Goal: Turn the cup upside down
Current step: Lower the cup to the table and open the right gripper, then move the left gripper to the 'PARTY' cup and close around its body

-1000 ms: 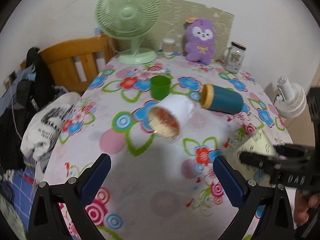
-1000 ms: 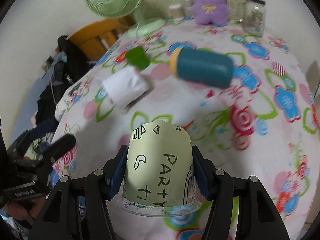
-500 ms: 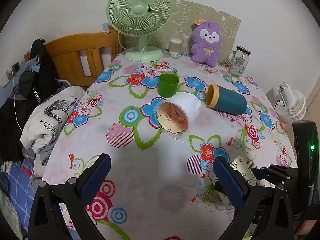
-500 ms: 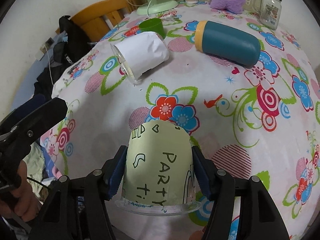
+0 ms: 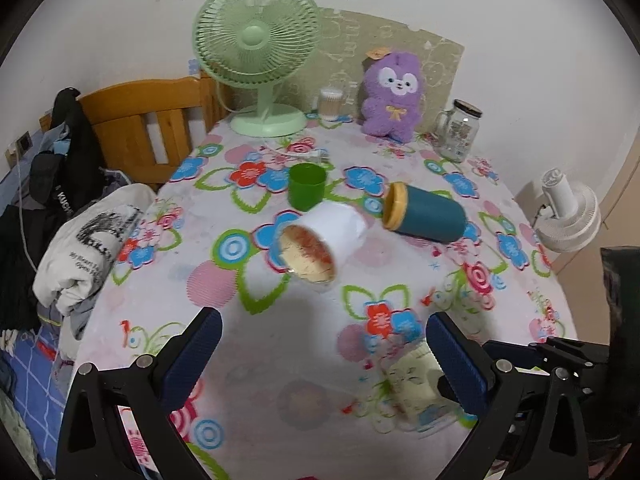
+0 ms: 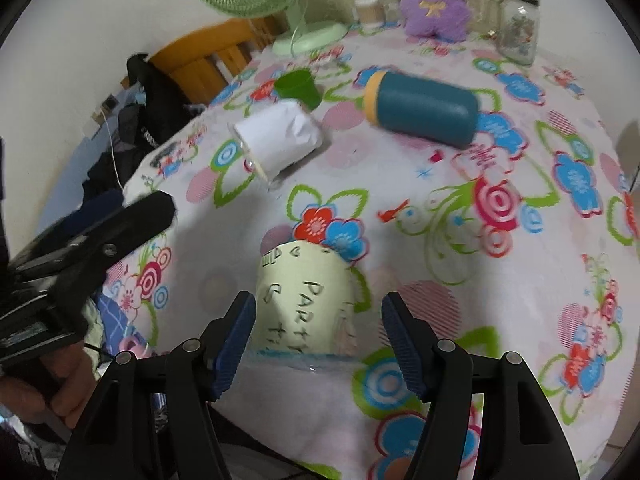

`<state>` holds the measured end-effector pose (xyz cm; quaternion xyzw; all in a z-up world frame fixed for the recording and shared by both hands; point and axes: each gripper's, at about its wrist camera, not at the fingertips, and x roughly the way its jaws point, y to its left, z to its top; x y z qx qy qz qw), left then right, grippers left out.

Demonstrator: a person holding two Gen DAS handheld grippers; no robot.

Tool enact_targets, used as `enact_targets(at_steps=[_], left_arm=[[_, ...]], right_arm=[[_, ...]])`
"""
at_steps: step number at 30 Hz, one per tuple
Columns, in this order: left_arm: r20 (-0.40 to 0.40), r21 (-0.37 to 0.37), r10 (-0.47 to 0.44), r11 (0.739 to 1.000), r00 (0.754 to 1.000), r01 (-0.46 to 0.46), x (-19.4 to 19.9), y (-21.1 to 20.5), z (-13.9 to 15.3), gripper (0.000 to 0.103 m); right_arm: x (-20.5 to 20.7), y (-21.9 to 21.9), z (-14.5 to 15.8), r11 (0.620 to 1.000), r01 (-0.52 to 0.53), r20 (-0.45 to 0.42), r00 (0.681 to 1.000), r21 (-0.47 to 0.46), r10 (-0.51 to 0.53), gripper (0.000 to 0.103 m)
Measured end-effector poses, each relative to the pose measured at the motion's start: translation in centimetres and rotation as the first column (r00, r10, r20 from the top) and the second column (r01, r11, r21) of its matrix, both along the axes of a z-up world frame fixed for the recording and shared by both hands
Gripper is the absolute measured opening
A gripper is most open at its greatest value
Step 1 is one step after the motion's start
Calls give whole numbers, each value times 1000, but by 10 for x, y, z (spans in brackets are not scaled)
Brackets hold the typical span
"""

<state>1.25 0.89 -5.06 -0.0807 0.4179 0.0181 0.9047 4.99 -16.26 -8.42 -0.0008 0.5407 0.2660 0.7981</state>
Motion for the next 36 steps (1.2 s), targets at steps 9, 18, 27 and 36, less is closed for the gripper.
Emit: enact_targets(at_steps=[9,18,27,36], left_arm=[[-48,-61,-23,998,999,20,16,-34,-10,103],[-163,-130,-30,991,986,9,32,-51,-37,103],[-225,-123,-23,992,974,-5,42,-57,-52,103],[-271,-112,-6,993,963,-26,49,-57,-65,103]], right_arm=[[-4,-63,16,992,119,40,992,32,-120,72],[-1,-88,-2,987,155,-1,988,44,-155,72],[2,-91,-8,988,150,-12,989,48,-150,72],[7,-94,-16,986,156,-35,987,52,-154,72]])
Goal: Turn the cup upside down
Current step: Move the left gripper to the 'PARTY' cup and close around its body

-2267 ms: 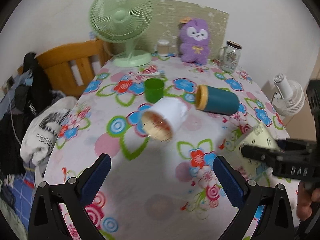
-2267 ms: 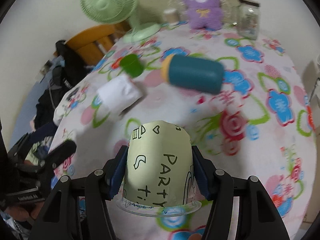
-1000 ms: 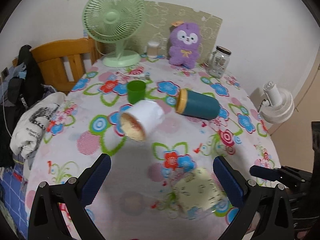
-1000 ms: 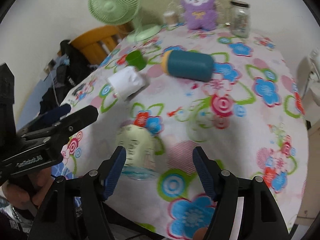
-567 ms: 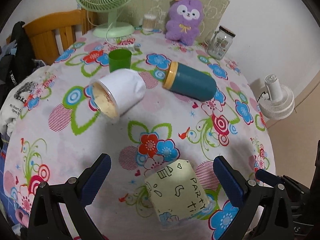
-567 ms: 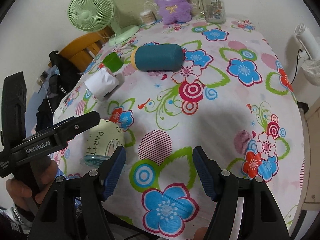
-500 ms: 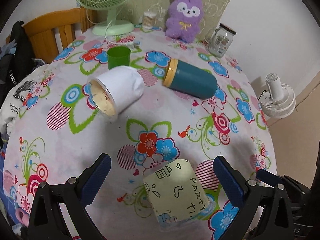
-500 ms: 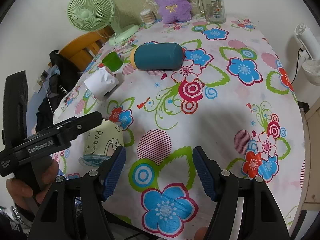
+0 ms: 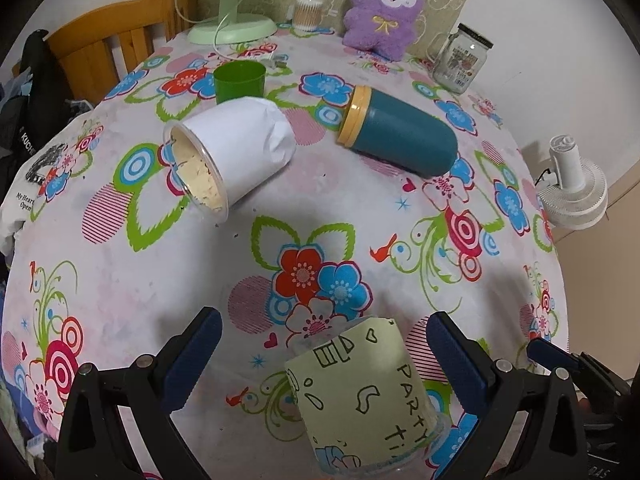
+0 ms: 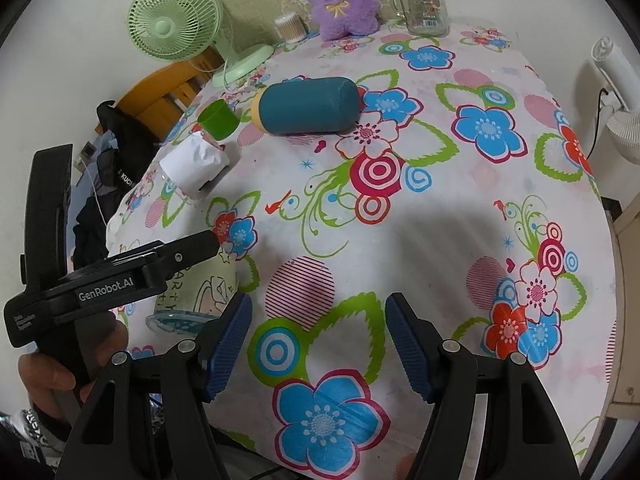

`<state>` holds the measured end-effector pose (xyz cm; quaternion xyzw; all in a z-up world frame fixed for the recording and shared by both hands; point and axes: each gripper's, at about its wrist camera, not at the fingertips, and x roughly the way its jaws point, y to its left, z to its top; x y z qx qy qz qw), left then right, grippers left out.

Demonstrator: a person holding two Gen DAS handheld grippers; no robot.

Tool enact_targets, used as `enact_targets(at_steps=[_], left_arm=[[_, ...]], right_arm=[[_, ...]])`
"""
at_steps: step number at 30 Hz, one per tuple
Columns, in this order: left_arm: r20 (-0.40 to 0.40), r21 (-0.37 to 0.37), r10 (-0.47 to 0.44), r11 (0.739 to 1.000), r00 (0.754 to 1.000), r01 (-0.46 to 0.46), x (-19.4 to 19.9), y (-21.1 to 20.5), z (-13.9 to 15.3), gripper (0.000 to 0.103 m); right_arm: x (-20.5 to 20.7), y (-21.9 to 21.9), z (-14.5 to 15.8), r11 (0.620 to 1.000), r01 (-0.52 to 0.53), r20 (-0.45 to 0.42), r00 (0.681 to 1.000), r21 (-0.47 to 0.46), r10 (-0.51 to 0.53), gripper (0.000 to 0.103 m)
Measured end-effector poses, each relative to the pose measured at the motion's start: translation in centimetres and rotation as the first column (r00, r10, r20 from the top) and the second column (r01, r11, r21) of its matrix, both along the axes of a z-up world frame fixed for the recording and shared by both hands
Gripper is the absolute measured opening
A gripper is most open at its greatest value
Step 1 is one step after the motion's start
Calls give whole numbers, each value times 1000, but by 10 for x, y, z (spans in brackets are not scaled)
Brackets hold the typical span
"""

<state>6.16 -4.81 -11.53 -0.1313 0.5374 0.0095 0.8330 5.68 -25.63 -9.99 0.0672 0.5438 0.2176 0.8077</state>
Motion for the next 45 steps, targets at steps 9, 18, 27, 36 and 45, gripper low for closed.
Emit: enact_targets(at_steps=[9,18,27,36,45], left_arm=[[-22,-6,12,1000,1000,-12,1,1,-3,101],[-16,-79,-3,997,1000,2,0,4,-2,54],[-53,-84,0,996,999,-4,-1,5,-5,80],[-111,-145,40,988,993,-56,-8,15,-12,90],[-132,-161,1,987,991,-22,-7,8,-18,77]], right_arm=[[-1,2,-2,1000,-20,-7,1000,6,20,72],[-3,8,-3,999,-48,-11,999,18,48,72],[-5,10,-2,999,-52,-6,999,13,52,72],[-4,9,-4,999,-51,-11,999,15,51,72],[-3,12,-6,998,-57,-16,998,12,57,72]])
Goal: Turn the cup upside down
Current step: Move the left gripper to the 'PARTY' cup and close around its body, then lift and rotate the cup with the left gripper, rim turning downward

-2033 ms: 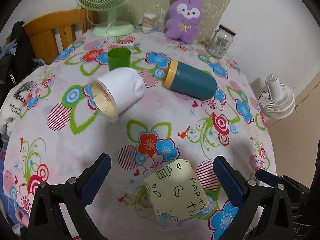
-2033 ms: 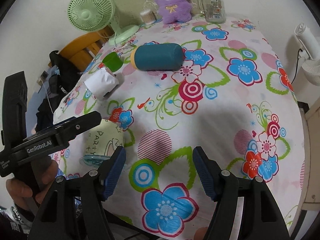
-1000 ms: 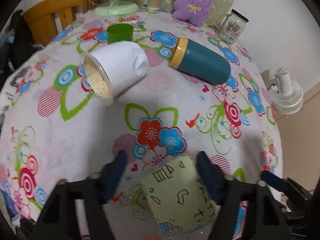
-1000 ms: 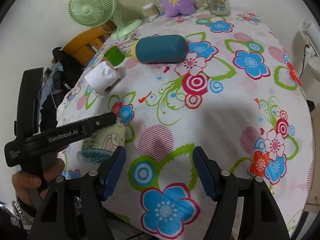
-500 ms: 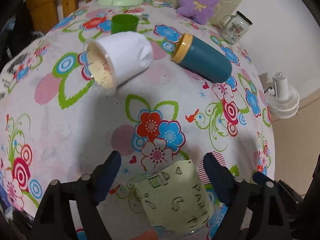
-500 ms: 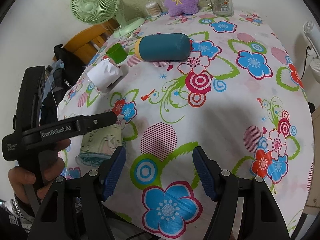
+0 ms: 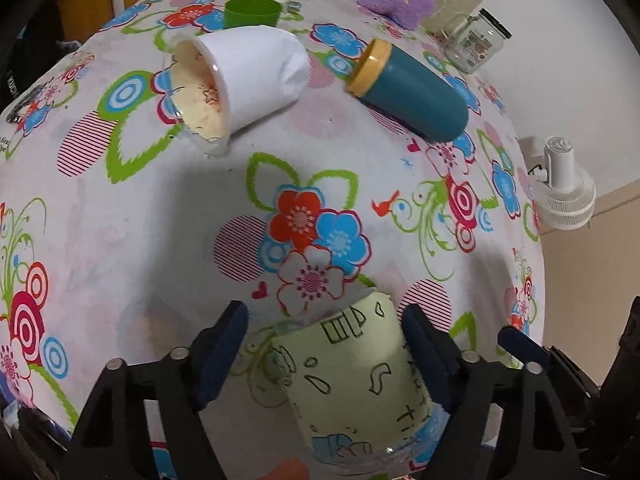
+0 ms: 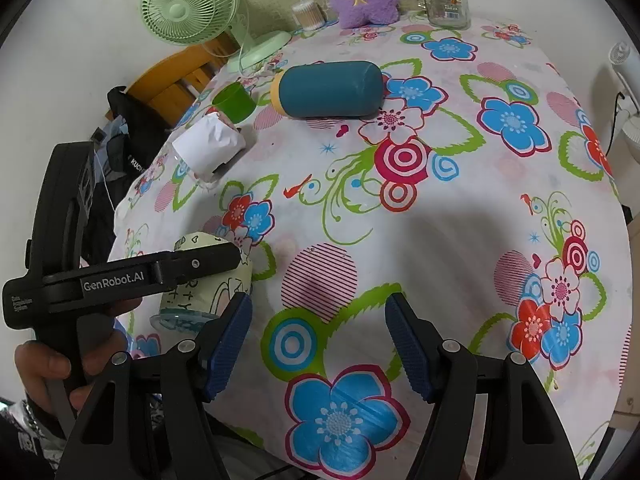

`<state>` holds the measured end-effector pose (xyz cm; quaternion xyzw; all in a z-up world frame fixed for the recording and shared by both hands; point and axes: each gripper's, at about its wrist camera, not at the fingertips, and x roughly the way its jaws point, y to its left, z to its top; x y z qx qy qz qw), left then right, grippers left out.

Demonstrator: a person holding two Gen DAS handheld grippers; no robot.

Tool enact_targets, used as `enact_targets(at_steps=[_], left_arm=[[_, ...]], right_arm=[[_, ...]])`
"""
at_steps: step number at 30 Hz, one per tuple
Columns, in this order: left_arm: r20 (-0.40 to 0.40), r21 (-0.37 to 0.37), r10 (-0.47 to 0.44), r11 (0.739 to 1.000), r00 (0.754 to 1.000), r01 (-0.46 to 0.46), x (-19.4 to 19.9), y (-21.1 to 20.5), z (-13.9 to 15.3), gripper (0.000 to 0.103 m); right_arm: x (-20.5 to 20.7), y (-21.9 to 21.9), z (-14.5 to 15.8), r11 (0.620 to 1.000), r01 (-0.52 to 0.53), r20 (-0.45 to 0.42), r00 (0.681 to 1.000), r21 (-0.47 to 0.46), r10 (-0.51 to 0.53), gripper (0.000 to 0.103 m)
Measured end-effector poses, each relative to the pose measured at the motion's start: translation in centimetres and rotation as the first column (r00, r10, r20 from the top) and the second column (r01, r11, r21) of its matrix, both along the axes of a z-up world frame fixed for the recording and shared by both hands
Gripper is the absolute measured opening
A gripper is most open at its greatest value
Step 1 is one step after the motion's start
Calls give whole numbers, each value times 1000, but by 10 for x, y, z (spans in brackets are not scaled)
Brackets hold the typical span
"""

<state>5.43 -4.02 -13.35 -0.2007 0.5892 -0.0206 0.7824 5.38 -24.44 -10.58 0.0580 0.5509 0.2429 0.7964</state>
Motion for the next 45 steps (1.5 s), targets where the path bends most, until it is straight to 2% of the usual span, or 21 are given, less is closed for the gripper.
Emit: enact_targets(at_steps=[3,8,12,18,25,32,39,45], left_arm=[[11,7,-14,1000,1000,14,1,-3,1,66],[19,15,-5,1000,1000,4,0,0,4,63],[83,68,9,998,997,-15,-3,4,17,61],[208,158,25,986,978,-59,-6,8,39,60],[298,213,34,972,954,-101,-8,10,52,59],[327,226,33,968,944,-112,-9,7,56,58],[366,288,21,948,930,-135,-16,4,66,58],[394,299,15,943,919,-144,-18,5,70,58]], right_arm=[[0,-2,1,1000,10,3,1000,-1,-10,72],[-1,-4,1,1000,13,4,1000,-2,-13,72],[-1,-3,2,1000,8,5,1000,-1,-8,72],[-4,4,3,1000,-9,10,1000,-4,9,72],[-5,5,5,1000,-10,15,1000,-9,10,72],[-7,6,7,1000,-13,18,1000,-13,13,72],[-8,11,8,1000,-24,21,999,-14,24,72],[-9,15,10,999,-36,26,999,-14,36,72]])
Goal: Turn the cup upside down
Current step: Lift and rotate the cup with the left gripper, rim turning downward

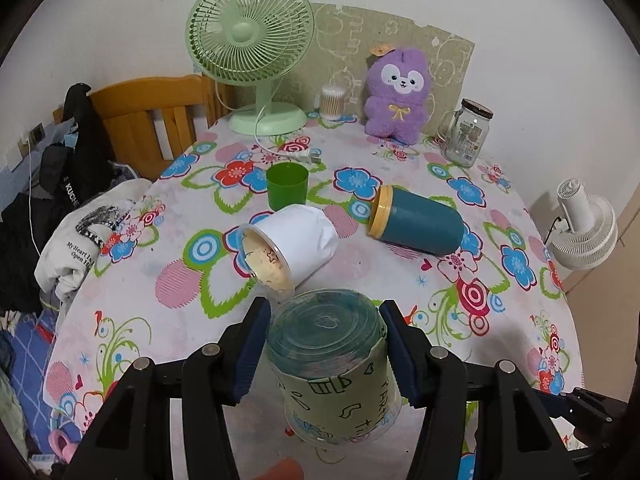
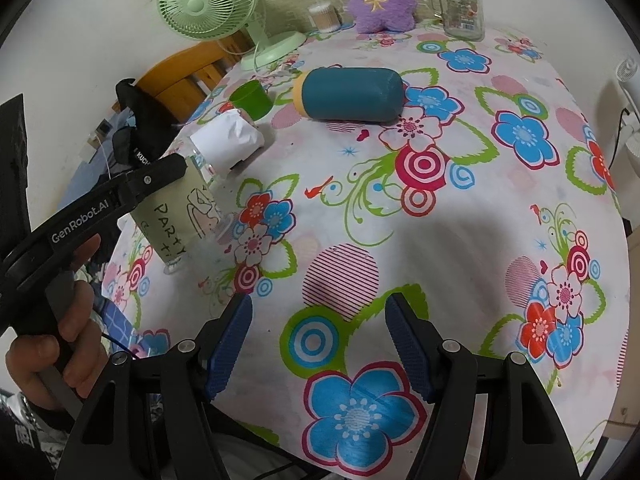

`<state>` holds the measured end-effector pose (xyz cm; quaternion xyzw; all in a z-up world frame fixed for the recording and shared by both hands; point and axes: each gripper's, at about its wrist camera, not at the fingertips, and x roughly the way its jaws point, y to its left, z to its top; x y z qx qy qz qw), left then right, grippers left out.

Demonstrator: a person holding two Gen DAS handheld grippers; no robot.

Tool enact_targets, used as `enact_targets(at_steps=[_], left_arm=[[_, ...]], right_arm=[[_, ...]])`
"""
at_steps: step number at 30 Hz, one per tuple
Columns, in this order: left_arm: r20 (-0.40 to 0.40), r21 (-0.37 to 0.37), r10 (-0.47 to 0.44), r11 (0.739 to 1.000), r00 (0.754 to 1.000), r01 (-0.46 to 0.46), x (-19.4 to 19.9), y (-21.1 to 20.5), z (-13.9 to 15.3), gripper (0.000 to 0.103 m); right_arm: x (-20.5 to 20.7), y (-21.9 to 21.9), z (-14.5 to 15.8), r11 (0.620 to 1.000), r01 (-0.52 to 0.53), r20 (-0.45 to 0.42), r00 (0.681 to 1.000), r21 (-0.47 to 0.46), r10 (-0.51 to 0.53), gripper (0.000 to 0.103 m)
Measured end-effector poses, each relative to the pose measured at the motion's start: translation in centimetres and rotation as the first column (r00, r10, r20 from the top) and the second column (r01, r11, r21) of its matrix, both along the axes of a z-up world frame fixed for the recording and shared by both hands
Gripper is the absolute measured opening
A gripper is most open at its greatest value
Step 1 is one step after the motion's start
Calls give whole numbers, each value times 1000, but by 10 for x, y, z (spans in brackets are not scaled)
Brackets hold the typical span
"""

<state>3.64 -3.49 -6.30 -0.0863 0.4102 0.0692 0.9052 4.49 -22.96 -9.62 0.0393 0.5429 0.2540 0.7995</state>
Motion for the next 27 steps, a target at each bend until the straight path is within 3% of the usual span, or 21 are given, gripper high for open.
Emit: enact_targets(at_steps=[12,27], left_arm=[[88,44,-5,999,996,1,-3,-5,7,58],[49,50,2,999,999,-4,-4,-9,-14,59]], right_arm=[[-5,3,10,1000,-14,42,999,20,13,72],[-6,12,9,999,-36,43,998,5,35,72]])
